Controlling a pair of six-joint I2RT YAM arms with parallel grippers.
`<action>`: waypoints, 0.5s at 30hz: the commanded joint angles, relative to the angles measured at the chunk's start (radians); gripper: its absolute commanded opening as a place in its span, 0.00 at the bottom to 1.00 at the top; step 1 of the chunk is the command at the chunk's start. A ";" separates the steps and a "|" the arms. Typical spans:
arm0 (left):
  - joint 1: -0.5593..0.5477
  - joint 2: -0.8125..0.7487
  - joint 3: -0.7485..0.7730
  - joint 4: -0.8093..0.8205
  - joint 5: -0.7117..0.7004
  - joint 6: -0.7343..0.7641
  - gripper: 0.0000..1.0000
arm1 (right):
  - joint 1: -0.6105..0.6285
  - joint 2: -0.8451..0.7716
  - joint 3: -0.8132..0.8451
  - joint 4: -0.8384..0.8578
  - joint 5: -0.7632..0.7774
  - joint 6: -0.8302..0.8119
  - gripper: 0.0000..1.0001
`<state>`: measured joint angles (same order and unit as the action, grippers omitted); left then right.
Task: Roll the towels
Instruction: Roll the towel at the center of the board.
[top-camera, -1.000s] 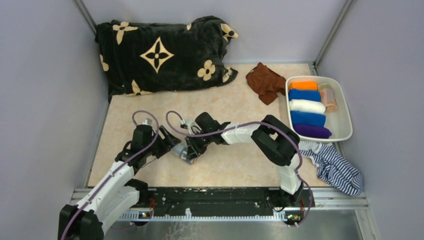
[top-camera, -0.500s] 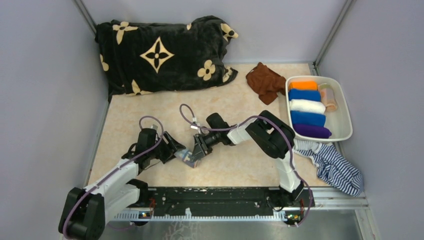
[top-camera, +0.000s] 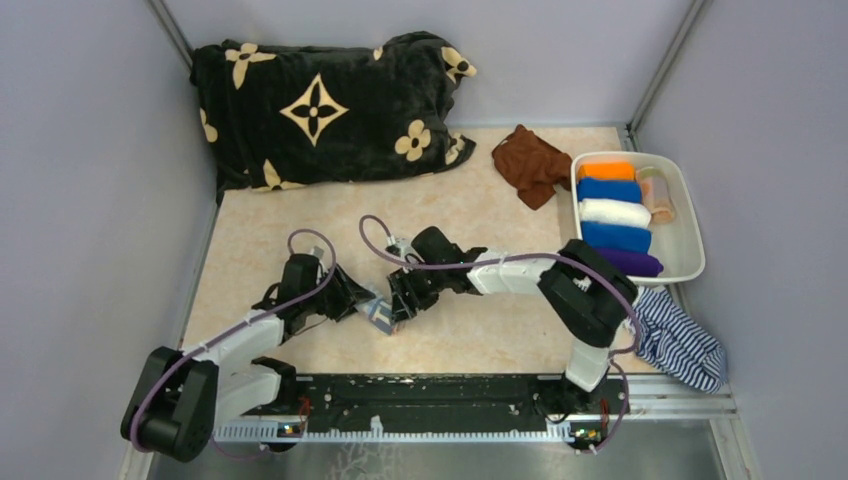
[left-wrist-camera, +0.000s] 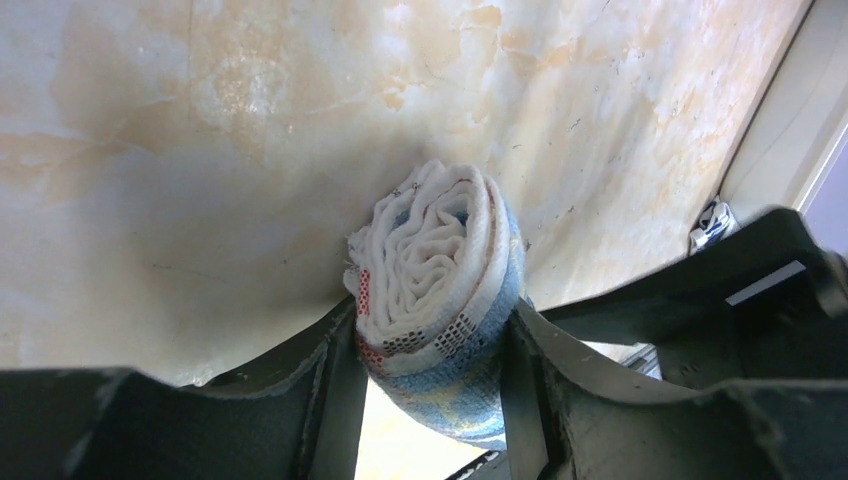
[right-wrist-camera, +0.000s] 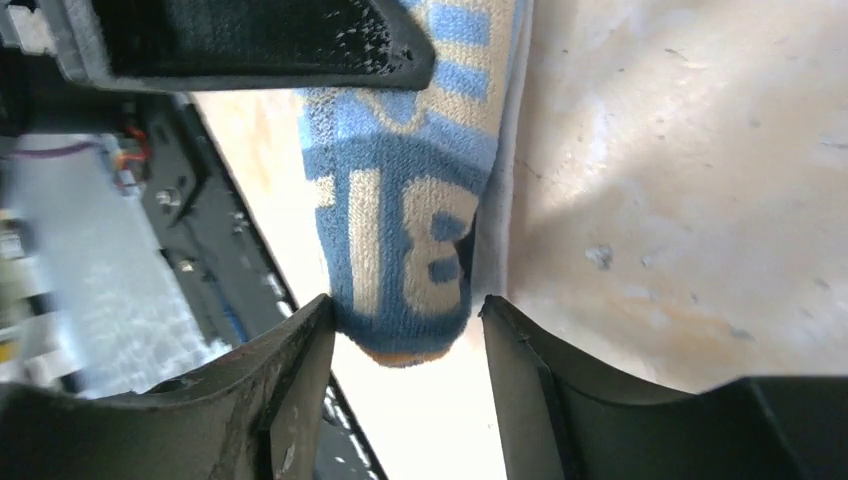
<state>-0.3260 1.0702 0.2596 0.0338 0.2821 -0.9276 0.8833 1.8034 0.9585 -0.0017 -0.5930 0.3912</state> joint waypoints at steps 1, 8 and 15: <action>-0.020 0.047 -0.016 -0.050 -0.060 0.038 0.52 | 0.094 -0.138 0.089 -0.261 0.388 -0.176 0.57; -0.046 0.084 0.004 -0.048 -0.074 0.036 0.52 | 0.262 -0.163 0.223 -0.341 0.726 -0.266 0.63; -0.053 0.087 0.005 -0.045 -0.079 0.036 0.53 | 0.364 -0.013 0.310 -0.328 0.880 -0.307 0.64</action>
<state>-0.3687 1.1267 0.2832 0.0742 0.2665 -0.9253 1.2083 1.7191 1.2152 -0.3199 0.1230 0.1349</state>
